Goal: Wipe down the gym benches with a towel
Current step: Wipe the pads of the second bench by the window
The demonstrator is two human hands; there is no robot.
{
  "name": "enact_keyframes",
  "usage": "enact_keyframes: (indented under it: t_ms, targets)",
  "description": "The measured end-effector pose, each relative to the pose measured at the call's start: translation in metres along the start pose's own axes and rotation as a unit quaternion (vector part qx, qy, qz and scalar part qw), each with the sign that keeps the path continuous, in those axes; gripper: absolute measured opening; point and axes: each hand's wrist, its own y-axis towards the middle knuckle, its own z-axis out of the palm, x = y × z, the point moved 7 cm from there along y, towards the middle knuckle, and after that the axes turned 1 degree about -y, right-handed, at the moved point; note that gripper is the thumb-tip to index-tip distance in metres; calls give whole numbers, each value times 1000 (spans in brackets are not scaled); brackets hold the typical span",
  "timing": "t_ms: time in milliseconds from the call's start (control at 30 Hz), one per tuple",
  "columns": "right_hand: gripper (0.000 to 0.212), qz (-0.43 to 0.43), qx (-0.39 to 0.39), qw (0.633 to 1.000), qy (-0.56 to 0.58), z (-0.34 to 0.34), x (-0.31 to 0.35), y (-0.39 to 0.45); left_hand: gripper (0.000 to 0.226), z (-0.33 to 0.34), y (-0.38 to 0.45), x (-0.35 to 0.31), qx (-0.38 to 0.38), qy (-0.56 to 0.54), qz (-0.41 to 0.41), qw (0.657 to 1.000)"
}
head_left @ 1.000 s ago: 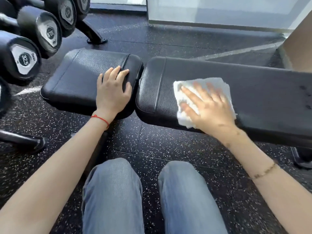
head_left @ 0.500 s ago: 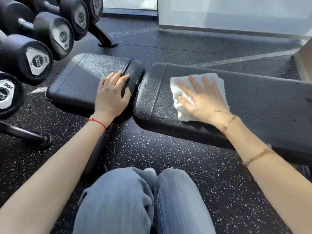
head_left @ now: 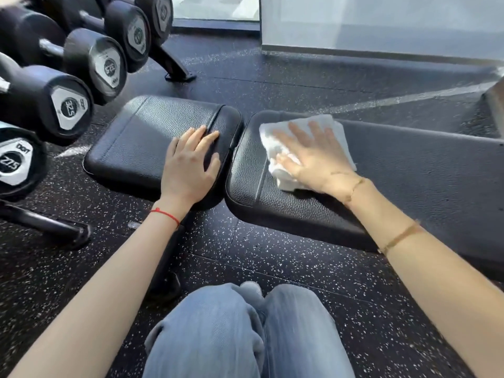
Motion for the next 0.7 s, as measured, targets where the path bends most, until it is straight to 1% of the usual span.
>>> enact_keyframes:
  t_ms: [100,133,200,300,367,400,467,533,567,633,700]
  targets:
    - [75,33,20,999,1,-12,9,47,50,0,0,0,-1,-8,-6,1000]
    - [74,29,23,999,8,-13,20,57,50,-1,0,1,-1,-12,-8,1000]
    - [67,6,6,1000,13,-15,40,61,50,-2,0,1,0,-18,-11,1000]
    - [59,-34,-6,999,-2,-2,53,29,48,-4,-1,0,4,-21,-12,1000]
    - [58,-59,-15,998,-3,9,47,-3,47,-4,0,-1,12,-21,-14,1000]
    - [60,-57,-16,998,6,10,36,-17,48,-4,0,-2,20,-21,-16,999]
    - [68,-12,-19,1000,17,2,1,-31,48,-4,0,-5,34,-27,-30,999]
    - [76,48,-25,998,-19,-10,-36,-25,46,-6,0,-16,31,-48,-37,998]
    - [82,73,-15,997,-34,-14,-47,-18,45,-7,0,-25,24,-62,-30,997]
    - [84,105,14,994,-27,-14,-51,-9,43,-9,-1,-49,11,-88,-5,996]
    - [79,91,21,995,-28,-7,-35,-14,42,-8,-3,-70,9,-117,10,993]
